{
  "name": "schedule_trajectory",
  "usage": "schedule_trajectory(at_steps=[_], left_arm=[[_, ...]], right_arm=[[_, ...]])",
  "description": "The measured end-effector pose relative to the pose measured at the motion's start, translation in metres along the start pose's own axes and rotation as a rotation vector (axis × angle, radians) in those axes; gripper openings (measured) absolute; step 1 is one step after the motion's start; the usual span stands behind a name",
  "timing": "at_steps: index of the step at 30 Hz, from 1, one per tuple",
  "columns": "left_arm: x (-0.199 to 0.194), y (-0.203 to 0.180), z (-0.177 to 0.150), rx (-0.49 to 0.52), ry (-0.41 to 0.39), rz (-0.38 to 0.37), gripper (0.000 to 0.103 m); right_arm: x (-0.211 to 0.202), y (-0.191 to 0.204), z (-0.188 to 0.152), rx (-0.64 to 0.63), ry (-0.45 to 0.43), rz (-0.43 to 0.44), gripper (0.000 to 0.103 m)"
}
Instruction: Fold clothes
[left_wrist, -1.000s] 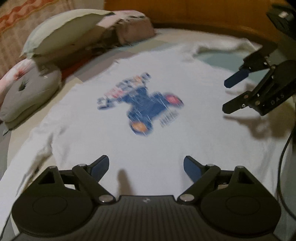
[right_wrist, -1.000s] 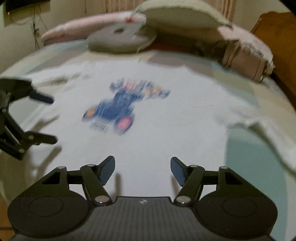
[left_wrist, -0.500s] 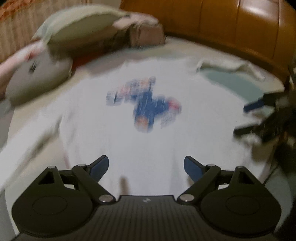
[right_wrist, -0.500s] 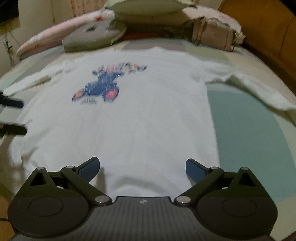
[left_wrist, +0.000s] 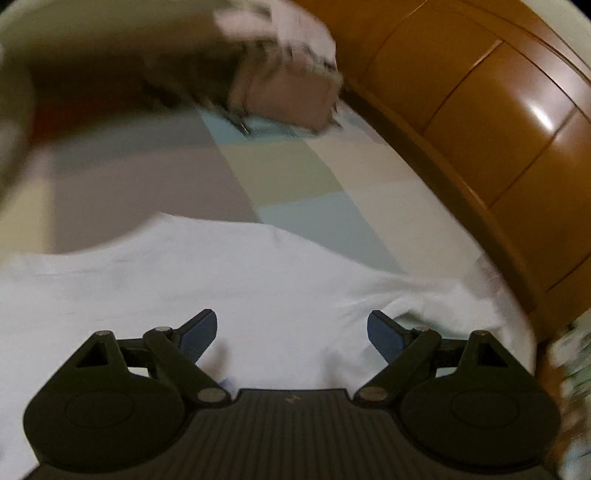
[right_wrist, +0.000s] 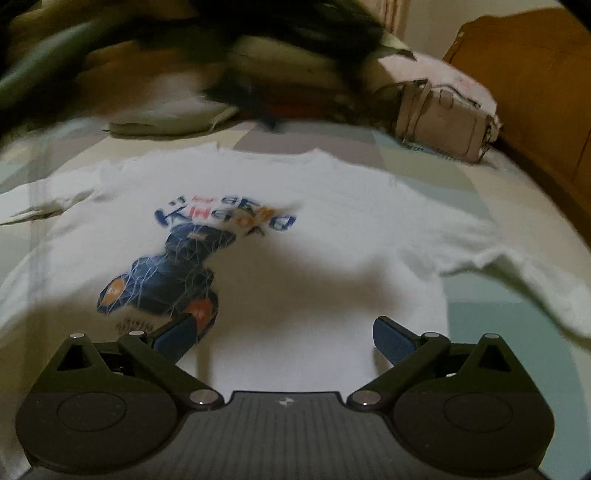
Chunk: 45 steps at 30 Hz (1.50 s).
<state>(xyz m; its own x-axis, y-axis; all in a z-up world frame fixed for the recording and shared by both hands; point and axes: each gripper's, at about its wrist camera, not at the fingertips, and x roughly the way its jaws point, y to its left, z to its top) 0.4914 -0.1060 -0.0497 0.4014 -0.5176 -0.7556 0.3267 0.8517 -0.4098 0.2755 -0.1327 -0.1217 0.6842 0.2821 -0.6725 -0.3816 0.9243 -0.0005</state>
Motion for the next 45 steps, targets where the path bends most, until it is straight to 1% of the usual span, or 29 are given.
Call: schedule_trajectory(at_steps=[1,4,5,6,8,12,13,14,15,16,17,18,19,20,22,24,26,27,30,32,34,36,38,43,45], left_arm=[[0.015,0.006,0.005,-0.016,0.015,0.020,0.088],[0.062,0.022,0.021,-0.063,0.060,0.080,0.088],[0.075,0.028,0.025,-0.074,0.070,0.100,0.088],[0.082,0.034,0.028,-0.076,0.066,0.118,0.088],[0.089,0.040,0.036,-0.063,0.010,0.145,0.088],[0.106,0.046,0.053,-0.019,-0.076,0.220,0.089],[0.109,0.046,0.054,-0.006,-0.088,0.231,0.089],[0.111,0.044,0.054,0.000,-0.099,0.238,0.093],[0.112,0.042,0.055,0.015,-0.107,0.249,0.093],[0.111,0.039,0.055,0.034,-0.116,0.276,0.093],[0.110,0.037,0.056,0.044,-0.119,0.296,0.089],[0.106,0.036,0.057,0.035,-0.111,0.303,0.089],[0.099,0.032,0.056,0.027,-0.108,0.298,0.089],[0.090,0.028,0.054,0.026,-0.110,0.275,0.089],[0.075,0.019,0.047,0.034,-0.097,0.205,0.090],[0.068,0.010,0.036,0.049,-0.046,0.110,0.091],[0.073,0.001,0.027,0.083,0.009,0.061,0.091],[0.081,-0.002,0.025,0.098,0.030,0.060,0.091],[0.107,-0.006,0.022,0.125,0.059,0.105,0.091],[0.118,-0.006,0.028,0.145,0.004,0.131,0.094],[0.129,-0.005,0.036,0.177,-0.049,0.195,0.094],[0.134,-0.006,0.042,0.179,-0.060,0.251,0.093],[0.126,-0.008,0.045,0.161,-0.054,0.262,0.092],[0.075,-0.006,0.043,0.160,-0.083,0.239,0.093],[0.053,-0.001,0.040,0.151,-0.059,0.262,0.093]], right_arm=[[-0.001,-0.003,-0.004,0.007,-0.011,0.023,0.103],[0.005,-0.020,-0.007,0.076,0.034,0.085,0.103],[0.004,-0.026,-0.008,0.091,0.036,0.085,0.103],[0.001,-0.032,-0.008,0.109,0.030,0.068,0.103],[-0.005,-0.045,-0.009,0.151,0.015,0.037,0.103],[-0.013,-0.067,-0.015,0.239,0.011,0.080,0.103],[-0.015,-0.069,-0.016,0.243,0.011,0.080,0.103],[-0.016,-0.070,-0.016,0.245,0.009,0.068,0.103],[-0.018,-0.070,-0.016,0.245,0.004,0.056,0.103],[-0.020,-0.069,-0.015,0.245,-0.002,0.051,0.103],[-0.022,-0.069,-0.015,0.244,-0.007,0.056,0.103],[-0.023,-0.068,-0.015,0.242,-0.012,0.064,0.103],[-0.023,-0.066,-0.014,0.237,-0.014,0.074,0.103],[-0.024,-0.064,-0.014,0.228,-0.016,0.080,0.103],[-0.025,-0.060,-0.013,0.211,-0.019,0.083,0.103],[-0.026,-0.058,-0.012,0.197,-0.017,0.077,0.103],[-0.027,-0.058,-0.012,0.192,-0.010,0.079,0.103],[-0.026,-0.059,-0.013,0.191,-0.006,0.080,0.103],[-0.027,-0.062,-0.015,0.187,0.000,0.067,0.103],[-0.027,-0.066,-0.016,0.190,0.003,0.058,0.103],[-0.027,-0.071,-0.018,0.207,0.003,0.055,0.103],[-0.026,-0.075,-0.018,0.229,-0.001,0.060,0.103],[-0.026,-0.078,-0.019,0.252,-0.005,0.064,0.103],[-0.028,-0.074,-0.016,0.269,-0.030,0.105,0.103],[-0.029,-0.072,-0.015,0.267,-0.036,0.114,0.103]])
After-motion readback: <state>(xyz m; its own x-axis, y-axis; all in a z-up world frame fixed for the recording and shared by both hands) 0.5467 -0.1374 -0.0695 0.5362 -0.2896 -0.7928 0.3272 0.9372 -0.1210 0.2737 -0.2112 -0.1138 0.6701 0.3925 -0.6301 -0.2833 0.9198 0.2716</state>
